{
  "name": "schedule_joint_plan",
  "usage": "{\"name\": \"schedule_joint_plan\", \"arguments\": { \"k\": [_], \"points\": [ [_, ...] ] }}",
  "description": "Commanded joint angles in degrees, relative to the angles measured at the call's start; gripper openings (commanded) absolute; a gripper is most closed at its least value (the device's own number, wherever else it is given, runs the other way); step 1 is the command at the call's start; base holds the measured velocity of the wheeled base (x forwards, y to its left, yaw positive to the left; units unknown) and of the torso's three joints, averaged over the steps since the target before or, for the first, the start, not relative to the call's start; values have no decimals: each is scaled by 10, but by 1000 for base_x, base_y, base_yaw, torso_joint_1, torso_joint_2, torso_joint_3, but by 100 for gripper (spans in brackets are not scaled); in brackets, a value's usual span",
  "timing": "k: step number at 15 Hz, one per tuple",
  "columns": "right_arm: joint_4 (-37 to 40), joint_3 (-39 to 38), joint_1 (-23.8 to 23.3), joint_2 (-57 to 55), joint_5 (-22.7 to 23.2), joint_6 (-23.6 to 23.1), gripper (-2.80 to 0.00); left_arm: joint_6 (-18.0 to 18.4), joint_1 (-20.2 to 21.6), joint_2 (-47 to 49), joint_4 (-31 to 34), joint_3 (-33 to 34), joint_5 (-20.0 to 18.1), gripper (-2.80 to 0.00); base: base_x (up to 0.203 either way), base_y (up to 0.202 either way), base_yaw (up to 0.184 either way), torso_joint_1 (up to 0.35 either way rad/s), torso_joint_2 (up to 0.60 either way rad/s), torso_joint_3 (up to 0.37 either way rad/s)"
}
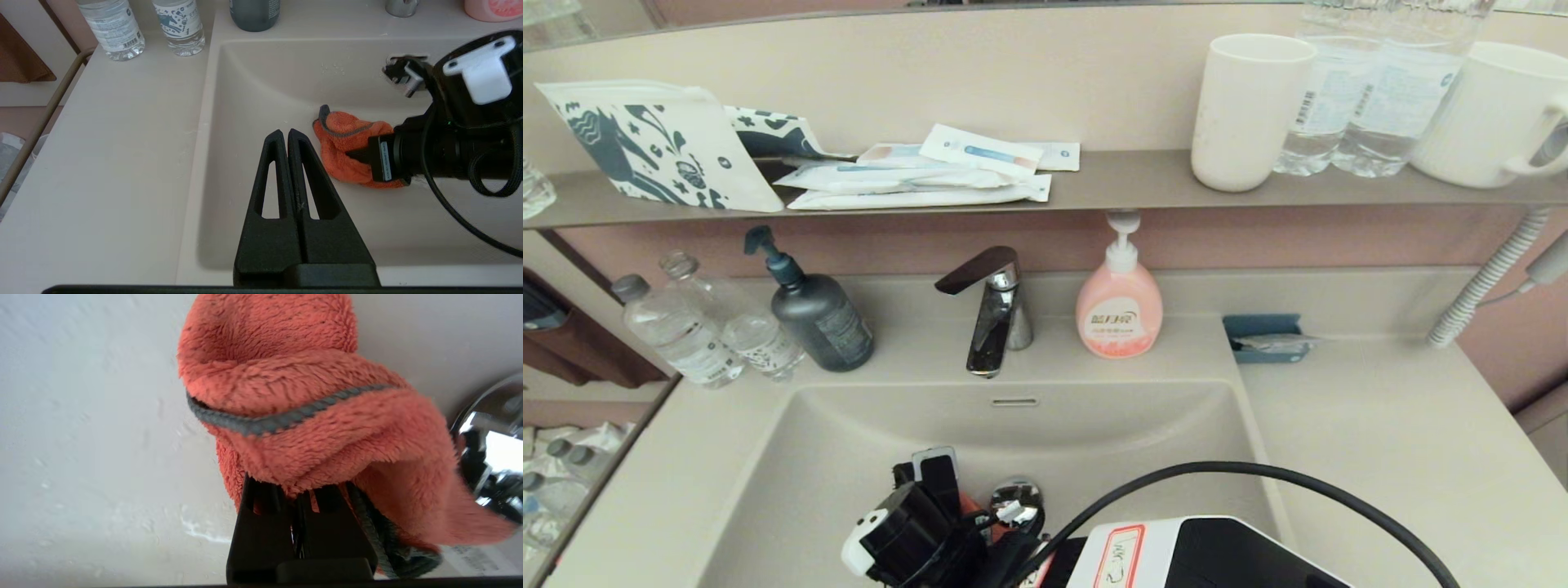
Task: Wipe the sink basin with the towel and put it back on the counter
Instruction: Wipe the sink
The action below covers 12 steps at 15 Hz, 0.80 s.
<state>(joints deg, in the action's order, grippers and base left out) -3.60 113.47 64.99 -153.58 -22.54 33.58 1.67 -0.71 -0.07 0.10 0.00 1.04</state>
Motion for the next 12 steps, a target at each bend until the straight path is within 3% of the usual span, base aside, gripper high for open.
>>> {"name": "schedule_joint_plan", "arguments": {
  "k": [1, 12],
  "points": [
    [-11, 0, -7, 13, -1, -13, -280, 0, 0, 1, 0, 0, 0, -280, 0, 0, 0, 0, 0, 0],
    [-120, 0, -42, 35, -46, -134, -280, 0, 0, 1, 0, 0, 0, -280, 0, 0, 0, 0, 0, 0]
  ]
}}
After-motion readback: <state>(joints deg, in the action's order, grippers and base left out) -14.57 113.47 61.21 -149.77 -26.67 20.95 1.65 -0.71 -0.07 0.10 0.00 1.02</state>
